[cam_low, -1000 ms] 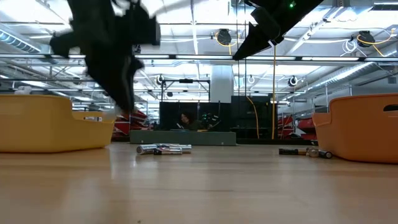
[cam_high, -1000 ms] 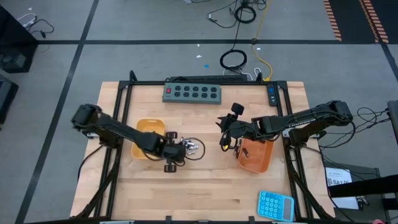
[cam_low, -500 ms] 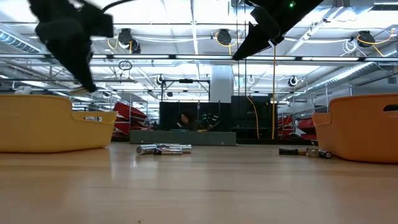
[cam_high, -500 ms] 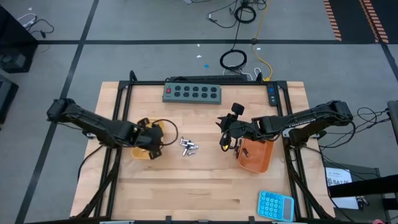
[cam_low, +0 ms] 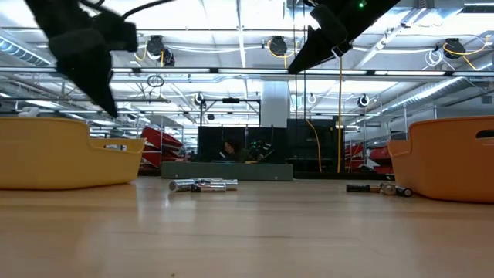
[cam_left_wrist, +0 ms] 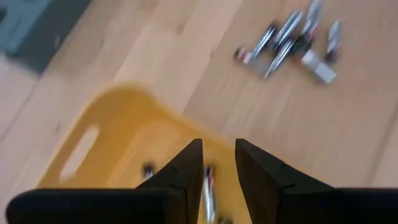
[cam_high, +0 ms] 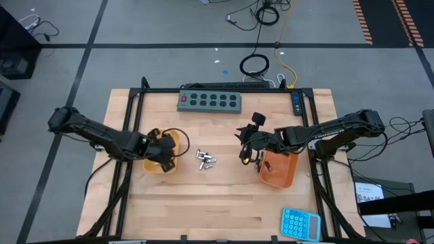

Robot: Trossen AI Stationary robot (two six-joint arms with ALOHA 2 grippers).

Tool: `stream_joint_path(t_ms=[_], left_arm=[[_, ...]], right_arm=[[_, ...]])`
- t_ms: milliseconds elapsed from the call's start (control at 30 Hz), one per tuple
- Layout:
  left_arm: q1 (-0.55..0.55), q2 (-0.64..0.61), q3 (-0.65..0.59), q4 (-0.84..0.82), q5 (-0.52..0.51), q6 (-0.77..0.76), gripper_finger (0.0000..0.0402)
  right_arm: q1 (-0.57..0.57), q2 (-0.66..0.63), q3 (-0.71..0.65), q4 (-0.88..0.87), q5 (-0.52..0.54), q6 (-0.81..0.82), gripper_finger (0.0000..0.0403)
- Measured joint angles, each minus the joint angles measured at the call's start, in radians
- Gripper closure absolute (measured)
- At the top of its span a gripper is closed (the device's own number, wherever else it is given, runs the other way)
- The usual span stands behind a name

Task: Sort batteries
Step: Put the silver battery into the yellow bin

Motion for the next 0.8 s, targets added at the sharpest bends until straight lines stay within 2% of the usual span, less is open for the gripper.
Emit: stream_joint_path(t_ms=[133, 333, 500, 667, 800], left_arm=[[0.067, 0.030, 0.005, 0.106, 0.021, 0.103, 0.0296], [0.162, 0.150, 0.005, 0.220, 0.156, 0.207, 0.0295], [0.146, 0.258, 0.047, 0.307, 0.241, 0.251, 0.0269], [0.100, 0.376, 0.137, 0.310, 0.249, 0.249, 0.0220], [0.076, 0.477, 0.199, 0.309, 0.236, 0.208, 0.0209]], right_arm=[[-0.001, 0.000, 0.000, 0.041, -0.001, -0.010, 0.0312], [-0.001, 0.000, 0.000, 0.083, -0.004, -0.019, 0.0312], [-0.001, 0.001, 0.000, 0.099, -0.028, -0.029, 0.0312], [-0.001, 0.001, 0.000, 0.099, -0.026, -0.029, 0.0312], [-0.001, 0.001, 0.000, 0.096, -0.026, -0.025, 0.0312]])
